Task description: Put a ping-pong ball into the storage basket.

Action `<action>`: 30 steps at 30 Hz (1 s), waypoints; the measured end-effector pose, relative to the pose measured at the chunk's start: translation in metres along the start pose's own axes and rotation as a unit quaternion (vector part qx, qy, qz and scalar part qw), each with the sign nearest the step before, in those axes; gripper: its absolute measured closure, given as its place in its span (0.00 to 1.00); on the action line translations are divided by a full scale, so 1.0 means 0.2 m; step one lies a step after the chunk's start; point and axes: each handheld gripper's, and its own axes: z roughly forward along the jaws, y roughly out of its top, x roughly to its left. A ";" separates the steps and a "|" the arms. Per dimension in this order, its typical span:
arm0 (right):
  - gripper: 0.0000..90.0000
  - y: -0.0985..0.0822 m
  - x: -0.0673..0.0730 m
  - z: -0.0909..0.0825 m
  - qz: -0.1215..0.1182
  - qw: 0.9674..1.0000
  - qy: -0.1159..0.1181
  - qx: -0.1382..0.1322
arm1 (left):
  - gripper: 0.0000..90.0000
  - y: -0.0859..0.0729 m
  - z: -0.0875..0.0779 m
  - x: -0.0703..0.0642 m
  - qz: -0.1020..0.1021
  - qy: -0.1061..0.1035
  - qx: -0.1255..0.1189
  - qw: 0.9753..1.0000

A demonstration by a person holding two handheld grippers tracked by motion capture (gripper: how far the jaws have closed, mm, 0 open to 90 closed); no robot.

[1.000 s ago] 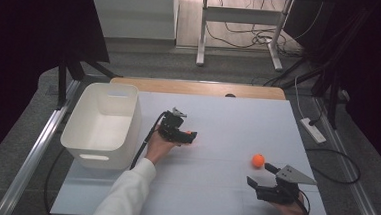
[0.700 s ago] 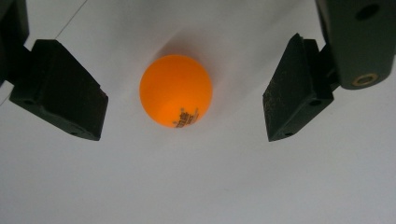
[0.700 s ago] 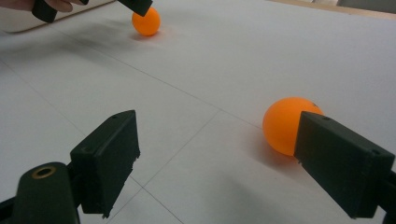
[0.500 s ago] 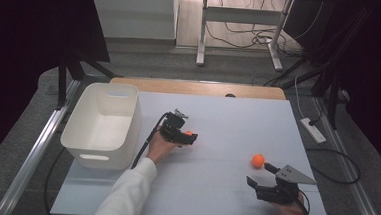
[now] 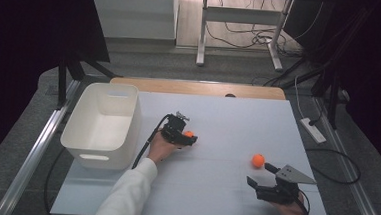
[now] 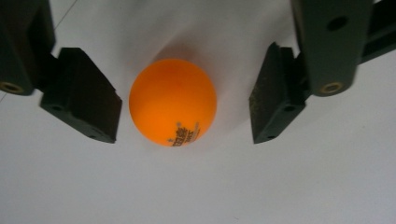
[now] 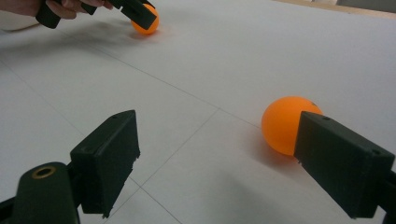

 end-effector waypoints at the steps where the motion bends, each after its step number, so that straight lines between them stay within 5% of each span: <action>1: 0.16 0.00 0.00 0.00 0.000 1.000 0.000 0.000 | 0.36 0.00 0.00 0.00 -0.002 -0.005 -0.001 1.000; 9: 0.16 0.00 0.00 0.00 -0.001 1.000 -0.001 0.001 | 0.55 0.00 0.00 0.00 0.000 -0.016 0.002 1.000; 15: 0.16 0.00 0.00 0.00 -0.001 1.000 -0.003 0.000 | 0.56 0.00 -0.01 0.00 0.001 -0.020 -0.001 1.000; 30: 0.16 0.00 0.00 0.00 -0.002 1.000 -0.004 0.001 | 0.57 0.02 -0.15 -0.01 -0.007 -0.019 -0.052 0.998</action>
